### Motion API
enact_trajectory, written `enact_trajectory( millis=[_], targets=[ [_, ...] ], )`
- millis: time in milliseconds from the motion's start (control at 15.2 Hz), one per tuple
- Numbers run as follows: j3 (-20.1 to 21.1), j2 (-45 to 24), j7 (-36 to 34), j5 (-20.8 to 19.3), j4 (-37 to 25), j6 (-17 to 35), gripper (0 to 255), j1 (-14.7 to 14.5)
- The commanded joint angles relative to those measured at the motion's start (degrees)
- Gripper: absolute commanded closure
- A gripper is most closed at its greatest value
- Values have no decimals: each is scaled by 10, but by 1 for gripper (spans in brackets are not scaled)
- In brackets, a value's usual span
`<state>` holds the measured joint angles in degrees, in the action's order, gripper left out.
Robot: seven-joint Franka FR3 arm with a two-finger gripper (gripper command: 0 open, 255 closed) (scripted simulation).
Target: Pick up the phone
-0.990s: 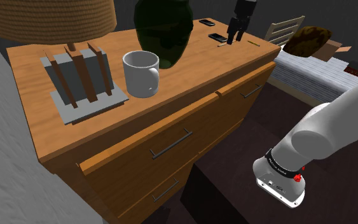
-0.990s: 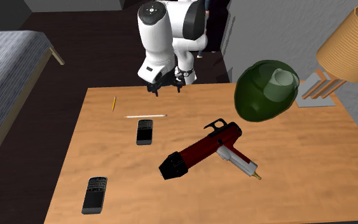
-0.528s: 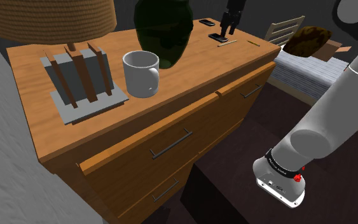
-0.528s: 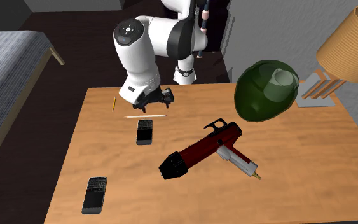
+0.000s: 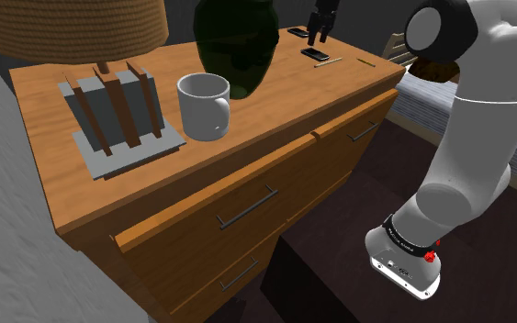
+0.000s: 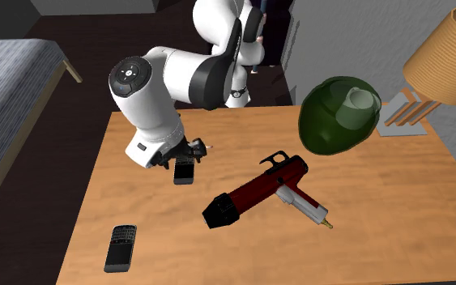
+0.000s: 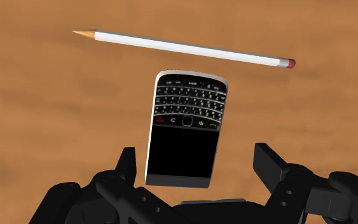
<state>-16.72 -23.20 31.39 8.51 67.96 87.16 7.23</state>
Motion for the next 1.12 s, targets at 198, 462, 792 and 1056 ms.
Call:
enact_trajectory(
  millis=[198, 462, 792, 1056],
  targets=[
    [0, 0, 4, 0, 36, 36, 0, -2],
    [0, 4, 5, -1, 62, 58, 0, -4],
    [0, 3, 5, -1, 61, 58, 255, -4],
    [0, 2, 5, 0, 58, 57, 255, -4]
  ],
)
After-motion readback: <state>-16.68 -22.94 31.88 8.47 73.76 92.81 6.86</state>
